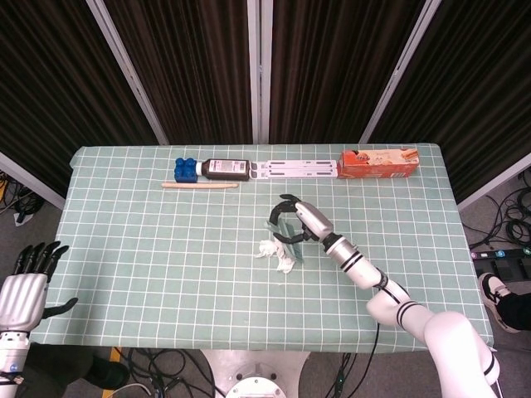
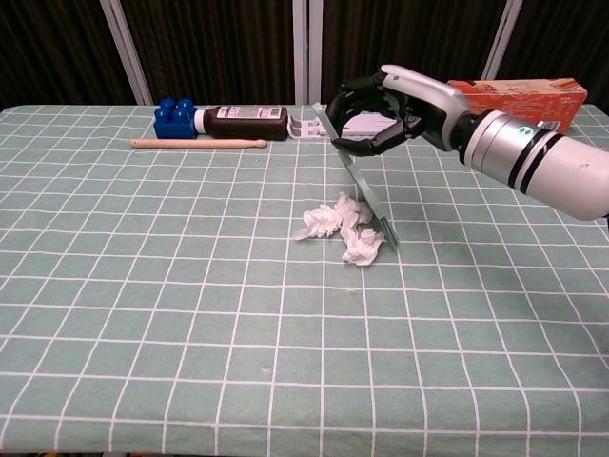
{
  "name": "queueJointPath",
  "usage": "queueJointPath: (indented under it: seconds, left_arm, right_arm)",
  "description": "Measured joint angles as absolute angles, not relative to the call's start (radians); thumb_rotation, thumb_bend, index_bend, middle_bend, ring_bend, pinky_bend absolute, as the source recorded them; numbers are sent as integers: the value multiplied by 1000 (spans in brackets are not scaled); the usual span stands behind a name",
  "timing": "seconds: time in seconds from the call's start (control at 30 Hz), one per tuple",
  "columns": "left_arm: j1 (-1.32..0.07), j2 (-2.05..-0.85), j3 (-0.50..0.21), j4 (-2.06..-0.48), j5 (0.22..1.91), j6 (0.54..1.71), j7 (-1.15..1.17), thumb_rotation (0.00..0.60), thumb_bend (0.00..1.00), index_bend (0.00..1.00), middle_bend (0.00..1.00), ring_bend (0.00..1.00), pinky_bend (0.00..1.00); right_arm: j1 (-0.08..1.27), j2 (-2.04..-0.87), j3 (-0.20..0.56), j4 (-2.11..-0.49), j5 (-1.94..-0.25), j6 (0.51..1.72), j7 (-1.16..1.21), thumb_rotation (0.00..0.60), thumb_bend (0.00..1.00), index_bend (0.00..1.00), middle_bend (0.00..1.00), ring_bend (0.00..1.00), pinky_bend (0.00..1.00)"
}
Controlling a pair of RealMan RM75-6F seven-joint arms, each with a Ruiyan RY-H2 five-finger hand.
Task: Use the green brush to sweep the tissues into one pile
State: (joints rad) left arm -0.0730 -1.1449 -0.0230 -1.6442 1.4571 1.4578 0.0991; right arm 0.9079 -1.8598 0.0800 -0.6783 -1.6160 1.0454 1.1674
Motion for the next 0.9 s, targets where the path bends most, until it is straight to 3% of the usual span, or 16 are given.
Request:
queueJointPath:
  seconds: [0.43,0.7,0.9]
  left_arm:
    - [-78,-1152,-25,-1626,1462,1453,81,600,0,122,77,45,53]
    - [-84,-1161,-26,-1612,1473,1451,69,600,0,122,77,45,54]
    - [-90,-1162,-27,-1610,1481,1450,66,600,0,122,77,44,54]
  right_arm:
    - [867,-1781,65,-783,-1628,1158,1123,600,446,637,625,299,86]
    - [801,-1692,49,-833,-1609,1177,772,600,443,632,622,295,86]
    - [743,-1609,29,-873,-1545,1091,437,600,441,615,602,260,86]
